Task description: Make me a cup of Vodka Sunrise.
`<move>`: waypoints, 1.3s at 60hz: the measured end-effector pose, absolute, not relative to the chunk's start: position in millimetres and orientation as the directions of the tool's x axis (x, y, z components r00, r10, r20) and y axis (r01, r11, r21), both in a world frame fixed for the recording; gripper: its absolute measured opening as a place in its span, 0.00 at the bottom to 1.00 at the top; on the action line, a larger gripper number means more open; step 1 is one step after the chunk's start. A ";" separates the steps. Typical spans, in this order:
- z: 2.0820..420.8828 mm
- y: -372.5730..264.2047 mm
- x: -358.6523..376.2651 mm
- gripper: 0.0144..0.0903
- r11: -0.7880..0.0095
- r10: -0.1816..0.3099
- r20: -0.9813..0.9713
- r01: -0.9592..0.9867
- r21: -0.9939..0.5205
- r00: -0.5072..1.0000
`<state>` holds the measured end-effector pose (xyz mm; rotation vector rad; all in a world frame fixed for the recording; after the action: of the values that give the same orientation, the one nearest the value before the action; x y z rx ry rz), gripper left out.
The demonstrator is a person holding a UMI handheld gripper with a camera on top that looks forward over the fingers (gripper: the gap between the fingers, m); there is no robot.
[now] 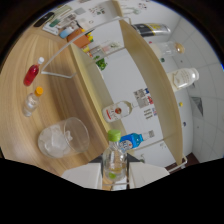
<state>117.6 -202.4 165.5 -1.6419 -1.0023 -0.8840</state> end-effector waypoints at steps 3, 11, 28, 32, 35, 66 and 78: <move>168.3 -202.1 115.5 0.28 -0.144 0.205 0.940 0.958 -0.247 0.273; 174.1 -198.0 113.1 0.28 -0.075 0.201 0.979 0.997 0.017 -0.002; 180.5 -189.7 118.9 0.28 -0.010 0.207 0.920 0.940 0.341 -0.332; 181.1 -188.7 119.5 0.28 -0.004 0.206 0.913 0.933 0.360 -0.352; 183.0 -189.7 117.3 0.28 0.002 0.200 0.916 0.935 0.353 -0.347; 218.8 -207.9 108.6 0.28 -0.158 0.107 0.403 0.416 -0.896 0.909; 157.0 -204.0 126.0 0.28 -0.307 0.044 0.049 0.060 -0.950 0.998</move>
<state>126.0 -204.0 157.0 -1.8834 -0.0754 -0.0161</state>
